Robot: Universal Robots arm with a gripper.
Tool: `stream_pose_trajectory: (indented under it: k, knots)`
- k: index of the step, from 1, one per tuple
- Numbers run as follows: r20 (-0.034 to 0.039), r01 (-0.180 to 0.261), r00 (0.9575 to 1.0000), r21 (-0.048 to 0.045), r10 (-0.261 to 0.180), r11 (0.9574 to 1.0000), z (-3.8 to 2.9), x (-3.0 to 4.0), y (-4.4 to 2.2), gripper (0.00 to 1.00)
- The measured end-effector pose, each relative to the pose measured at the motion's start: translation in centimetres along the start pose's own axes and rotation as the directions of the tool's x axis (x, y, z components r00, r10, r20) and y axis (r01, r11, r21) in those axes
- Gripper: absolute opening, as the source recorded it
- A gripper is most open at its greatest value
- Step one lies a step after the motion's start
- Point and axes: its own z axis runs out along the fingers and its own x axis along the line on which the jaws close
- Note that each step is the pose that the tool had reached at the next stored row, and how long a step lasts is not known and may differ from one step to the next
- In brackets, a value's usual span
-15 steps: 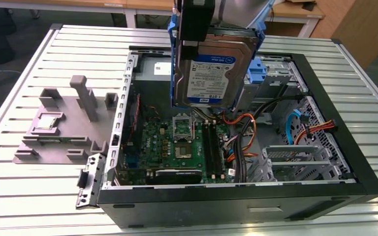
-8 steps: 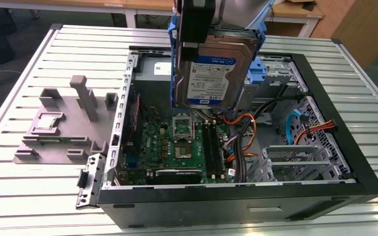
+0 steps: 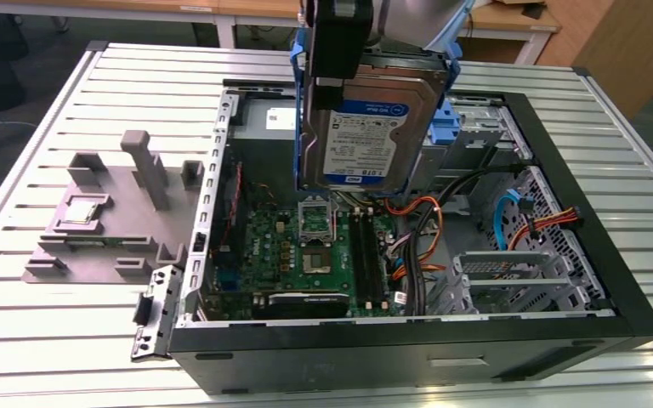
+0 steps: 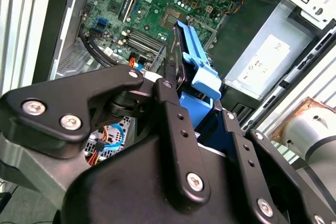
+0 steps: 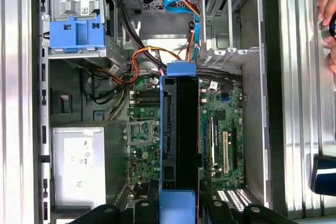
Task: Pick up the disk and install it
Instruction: 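Insert the disk into the insertion slot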
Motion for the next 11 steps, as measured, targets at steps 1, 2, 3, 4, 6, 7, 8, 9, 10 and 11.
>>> stream_pose_trajectory:
  k: [1,2,3,4,6,7,8,9,10,11]
  knots:
    - [0.0000,0.000,1.0000,0.0000,0.000,1.0000,0.00,0.00,0.03,0.36]
    - [0.0000,0.000,1.0000,0.0000,0.000,1.0000,0.00,-0.01,0.11,0.36]
    - [0.0000,0.000,1.0000,0.0000,0.000,1.0000,0.00,0.00,0.22,0.36]
    - [0.0000,0.000,1.0000,0.0000,0.000,1.0000,0.00,0.01,0.36,0.36]
    - [-0.0001,0.000,1.0000,0.0000,0.000,1.0000,0.01,0.02,0.62,0.36]
    - [-0.0001,0.000,1.0000,0.0000,0.000,1.0000,0.01,0.02,0.72,0.36]
    - [-0.0001,0.000,1.0000,0.0000,0.000,1.0000,0.02,0.02,0.82,0.36]
    - [0.0000,0.001,1.0000,0.0000,-0.001,1.0000,0.02,0.03,0.92,0.36]
    - [-0.0001,0.004,1.0000,0.0001,-0.004,1.0000,0.03,0.03,0.99,0.36]
    - [-0.0001,0.009,1.0000,0.0002,-0.009,1.0000,0.05,0.03,1.03,0.36]
